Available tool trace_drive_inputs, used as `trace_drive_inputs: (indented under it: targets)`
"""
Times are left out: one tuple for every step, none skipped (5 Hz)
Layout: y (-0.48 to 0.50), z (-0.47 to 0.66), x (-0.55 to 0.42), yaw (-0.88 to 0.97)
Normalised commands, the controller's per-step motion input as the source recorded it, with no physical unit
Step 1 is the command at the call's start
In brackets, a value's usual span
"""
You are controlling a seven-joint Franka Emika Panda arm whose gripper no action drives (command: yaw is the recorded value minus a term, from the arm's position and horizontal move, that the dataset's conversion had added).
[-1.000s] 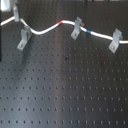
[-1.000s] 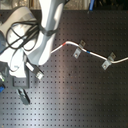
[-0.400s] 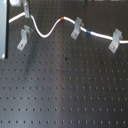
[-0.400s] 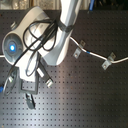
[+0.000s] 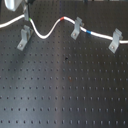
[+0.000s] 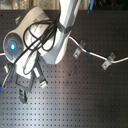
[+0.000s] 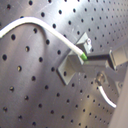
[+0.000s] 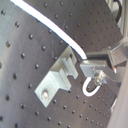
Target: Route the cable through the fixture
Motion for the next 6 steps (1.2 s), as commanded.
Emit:
trace_drive_inputs:
  targets:
    - [0.12, 0.13, -0.325, 0.8]
    - [0.253, 0.11, -0.341, 0.68]
    - [0.157, 0.0, 0.151, 0.0]
    - [-0.203, 0.0, 0.448, 0.04]
    - [-0.092, 0.0, 0.46, 0.0]
    - [0.36, 0.13, 0.03, 0.3]
